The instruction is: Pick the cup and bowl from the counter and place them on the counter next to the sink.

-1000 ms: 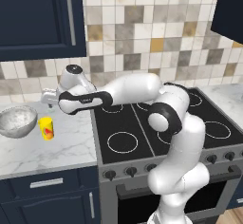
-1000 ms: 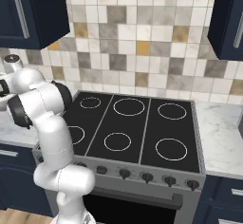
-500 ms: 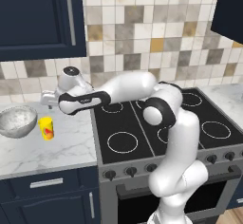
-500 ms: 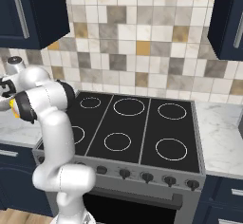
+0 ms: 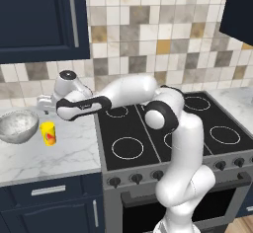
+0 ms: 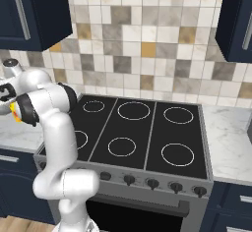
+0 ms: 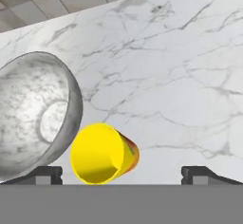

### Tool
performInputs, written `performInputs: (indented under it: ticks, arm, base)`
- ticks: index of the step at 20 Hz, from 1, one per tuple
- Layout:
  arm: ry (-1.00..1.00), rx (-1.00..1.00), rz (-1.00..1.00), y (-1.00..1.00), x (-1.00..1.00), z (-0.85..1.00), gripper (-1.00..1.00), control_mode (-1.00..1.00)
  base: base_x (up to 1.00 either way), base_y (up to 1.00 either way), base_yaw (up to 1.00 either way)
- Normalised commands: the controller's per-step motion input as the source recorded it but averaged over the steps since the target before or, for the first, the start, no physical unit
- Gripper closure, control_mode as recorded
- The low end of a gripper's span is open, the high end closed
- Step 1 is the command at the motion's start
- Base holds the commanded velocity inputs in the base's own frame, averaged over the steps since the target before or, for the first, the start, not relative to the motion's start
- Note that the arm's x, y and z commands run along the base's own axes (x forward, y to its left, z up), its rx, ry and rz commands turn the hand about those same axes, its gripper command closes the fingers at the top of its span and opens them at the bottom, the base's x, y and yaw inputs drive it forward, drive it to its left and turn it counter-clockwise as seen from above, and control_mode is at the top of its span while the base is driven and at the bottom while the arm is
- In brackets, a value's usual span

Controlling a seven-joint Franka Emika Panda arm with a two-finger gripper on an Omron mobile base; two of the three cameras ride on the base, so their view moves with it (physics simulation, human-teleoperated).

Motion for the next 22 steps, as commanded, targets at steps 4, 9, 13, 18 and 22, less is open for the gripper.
performInputs:
  ticks: [4, 9, 13, 18, 22]
  arm:
    - [0.0, 0.0, 0.0, 0.0, -0.21, -0.02, -1.0, -1.0]
    - [0.0, 0.0, 0.0, 0.0, -0.31, -0.03, -1.0, -1.0]
    - [0.0, 0.0, 0.0, -0.01, -0.11, -0.02, -1.0, -1.0]
    - [0.0, 0.0, 0.0, -0.1, 0.0, -0.11, -1.0, -1.0]
    - [0.0, 0.0, 0.0, -0.06, 0.09, -0.13, -1.0, -1.0]
  base:
    - [0.0, 0.0, 0.0]
    - [0.0, 0.0, 0.0]
    - [0.0, 0.0, 0.0]
    - [0.0, 0.0, 0.0]
    - [0.0, 0.0, 0.0]
